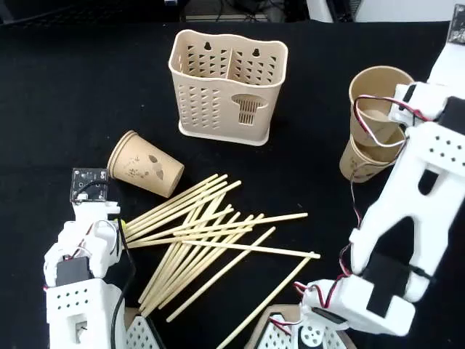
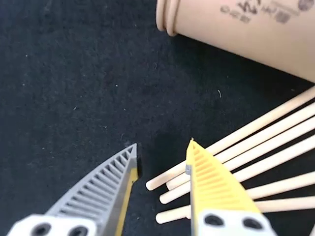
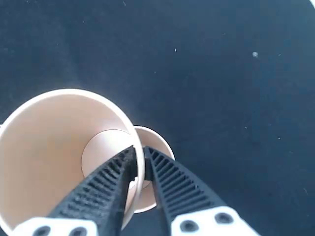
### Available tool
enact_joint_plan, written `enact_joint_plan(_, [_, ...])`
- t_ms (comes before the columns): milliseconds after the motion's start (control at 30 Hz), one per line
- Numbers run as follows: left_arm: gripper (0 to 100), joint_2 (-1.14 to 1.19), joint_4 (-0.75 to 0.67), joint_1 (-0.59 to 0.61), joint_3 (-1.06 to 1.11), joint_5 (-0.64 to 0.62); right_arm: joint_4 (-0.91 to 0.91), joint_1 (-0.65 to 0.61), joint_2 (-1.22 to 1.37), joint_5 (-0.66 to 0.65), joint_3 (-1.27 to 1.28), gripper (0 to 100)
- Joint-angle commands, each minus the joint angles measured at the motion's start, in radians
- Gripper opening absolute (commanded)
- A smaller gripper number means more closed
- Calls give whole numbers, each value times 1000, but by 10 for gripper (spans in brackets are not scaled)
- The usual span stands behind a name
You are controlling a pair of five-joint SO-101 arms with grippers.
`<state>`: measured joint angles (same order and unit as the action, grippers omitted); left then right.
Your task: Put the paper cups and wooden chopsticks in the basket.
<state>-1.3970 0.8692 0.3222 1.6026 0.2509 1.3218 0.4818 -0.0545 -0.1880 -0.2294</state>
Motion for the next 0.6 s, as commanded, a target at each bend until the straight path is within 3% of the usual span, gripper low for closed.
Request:
enact_joint_plan(0, [173, -11, -20, -18, -4, -12, -25, 29, 15, 0, -56, 14])
enact_joint_plan(567, [173, -11, -20, -18, -2, -12, -38, 68, 128, -2, -54, 14])
